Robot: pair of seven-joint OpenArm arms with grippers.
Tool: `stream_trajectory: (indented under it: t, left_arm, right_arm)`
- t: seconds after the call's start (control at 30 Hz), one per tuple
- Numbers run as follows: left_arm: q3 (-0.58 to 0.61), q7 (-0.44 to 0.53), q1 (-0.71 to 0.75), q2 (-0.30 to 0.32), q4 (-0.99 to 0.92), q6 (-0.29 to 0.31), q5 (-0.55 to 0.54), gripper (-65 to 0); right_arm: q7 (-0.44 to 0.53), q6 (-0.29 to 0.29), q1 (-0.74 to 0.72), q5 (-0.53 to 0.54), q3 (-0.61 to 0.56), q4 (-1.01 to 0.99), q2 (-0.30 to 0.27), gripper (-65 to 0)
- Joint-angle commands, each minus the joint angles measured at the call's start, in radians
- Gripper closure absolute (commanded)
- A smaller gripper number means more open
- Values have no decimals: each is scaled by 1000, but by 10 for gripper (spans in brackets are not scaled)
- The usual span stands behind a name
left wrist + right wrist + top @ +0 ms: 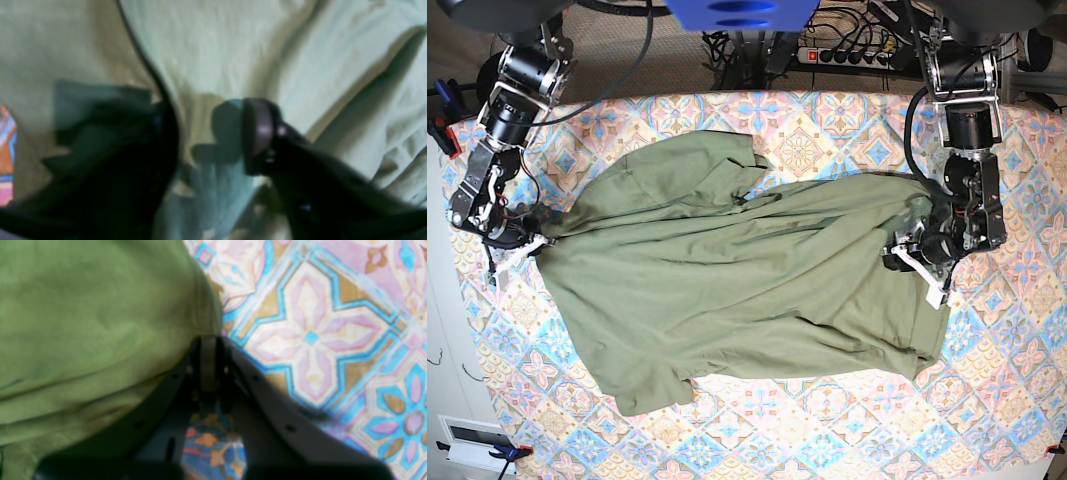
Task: Layout the t-shirt on the table in an organized manner, then fold the t-shirt properly
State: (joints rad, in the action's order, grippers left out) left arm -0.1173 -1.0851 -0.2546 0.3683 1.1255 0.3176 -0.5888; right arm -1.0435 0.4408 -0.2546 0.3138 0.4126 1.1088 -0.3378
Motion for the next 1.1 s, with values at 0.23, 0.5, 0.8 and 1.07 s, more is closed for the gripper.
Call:
stream_trajectory:
  t: [0.23,0.5,0.8,1.07]
  left_arm:
    - [-6,3,-59,31,15,2,-96,0]
    - [-8,3,-262,28,15,-4,-198,0]
    - [-141,4,-387,70,11,-7,-152,0]
    - [-141,119,-394,119,-61,-7,-44,0]
  right_arm:
    - [16,2,-24,8,2,14,-22,-12]
    - [44,2,-68,8,2,-49,-27,-12]
    - [150,2,-154,6,4,-198,-120,-12]
    - [188,2,-269,5,2,-296,-151,-12]
